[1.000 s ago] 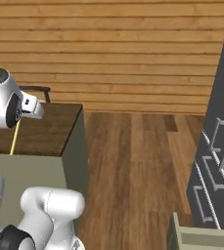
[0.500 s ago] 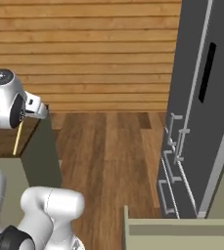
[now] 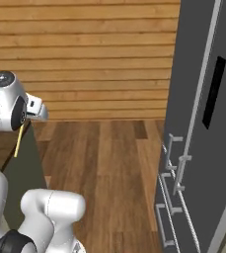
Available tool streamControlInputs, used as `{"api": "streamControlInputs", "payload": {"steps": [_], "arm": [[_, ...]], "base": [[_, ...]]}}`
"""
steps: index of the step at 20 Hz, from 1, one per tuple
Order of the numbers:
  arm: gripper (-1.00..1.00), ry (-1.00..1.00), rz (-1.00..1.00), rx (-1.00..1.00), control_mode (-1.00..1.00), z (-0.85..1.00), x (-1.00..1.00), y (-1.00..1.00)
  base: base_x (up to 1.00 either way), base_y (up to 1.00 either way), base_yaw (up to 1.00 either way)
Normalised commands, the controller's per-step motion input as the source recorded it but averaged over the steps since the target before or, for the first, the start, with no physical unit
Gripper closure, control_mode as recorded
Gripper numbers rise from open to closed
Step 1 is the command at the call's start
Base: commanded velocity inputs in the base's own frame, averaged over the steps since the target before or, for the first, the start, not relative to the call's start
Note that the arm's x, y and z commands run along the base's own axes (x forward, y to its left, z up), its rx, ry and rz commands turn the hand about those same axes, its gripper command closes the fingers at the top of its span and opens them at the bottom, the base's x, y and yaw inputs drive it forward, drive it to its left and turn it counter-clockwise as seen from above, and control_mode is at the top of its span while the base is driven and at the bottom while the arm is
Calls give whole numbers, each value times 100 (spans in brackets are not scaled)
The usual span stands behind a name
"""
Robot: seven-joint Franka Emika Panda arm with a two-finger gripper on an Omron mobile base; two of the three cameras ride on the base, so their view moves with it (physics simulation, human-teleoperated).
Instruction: Take a straw from the drawer in front and place it inside the glass cup on the dining counter.
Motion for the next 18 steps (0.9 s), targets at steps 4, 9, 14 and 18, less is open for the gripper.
{"api": "streamControlInputs", "payload": {"steps": [4,9,14,18], "arm": [[100,0,0,0,100,0,0,0],[100,0,0,0,100,0,0,0],[100,0,0,0,100,0,0,0],[100,0,0,0,100,0,0,0]], "base": [[100,13,-5],[100,15,-2],[100,1,0],[100,0,1]]}}
